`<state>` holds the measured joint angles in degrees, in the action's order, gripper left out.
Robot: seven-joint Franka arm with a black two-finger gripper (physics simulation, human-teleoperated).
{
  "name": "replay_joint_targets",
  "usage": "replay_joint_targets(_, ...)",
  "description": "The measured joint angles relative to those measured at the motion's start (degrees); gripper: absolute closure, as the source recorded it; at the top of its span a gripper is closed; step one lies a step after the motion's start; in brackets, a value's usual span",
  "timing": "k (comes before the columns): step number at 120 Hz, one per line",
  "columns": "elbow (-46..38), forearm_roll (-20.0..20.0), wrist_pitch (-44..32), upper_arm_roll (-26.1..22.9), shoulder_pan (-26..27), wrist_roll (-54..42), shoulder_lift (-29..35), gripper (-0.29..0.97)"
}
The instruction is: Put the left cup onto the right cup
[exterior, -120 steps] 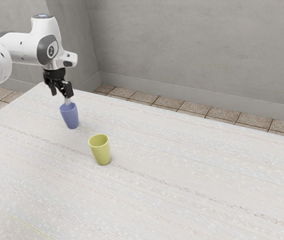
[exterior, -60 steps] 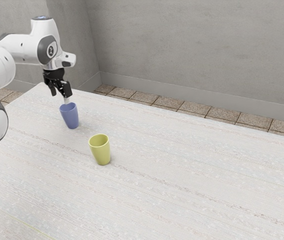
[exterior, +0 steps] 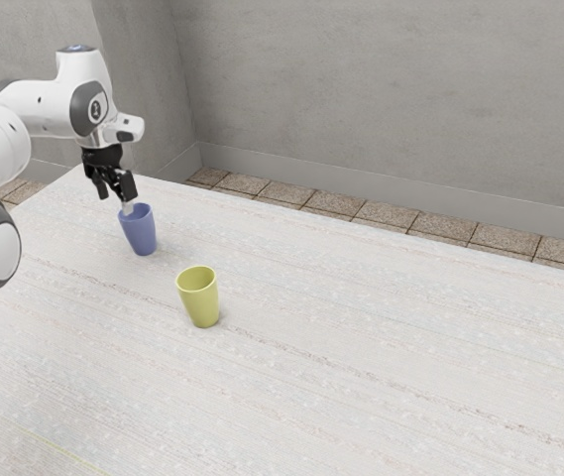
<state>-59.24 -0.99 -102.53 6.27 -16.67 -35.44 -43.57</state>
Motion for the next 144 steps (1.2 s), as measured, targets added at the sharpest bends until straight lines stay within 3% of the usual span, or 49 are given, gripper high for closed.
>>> replay_joint_targets(144, 17.9, 0.1, 2.5, -4.2, -2.5, -3.2, -12.6, 0.0)
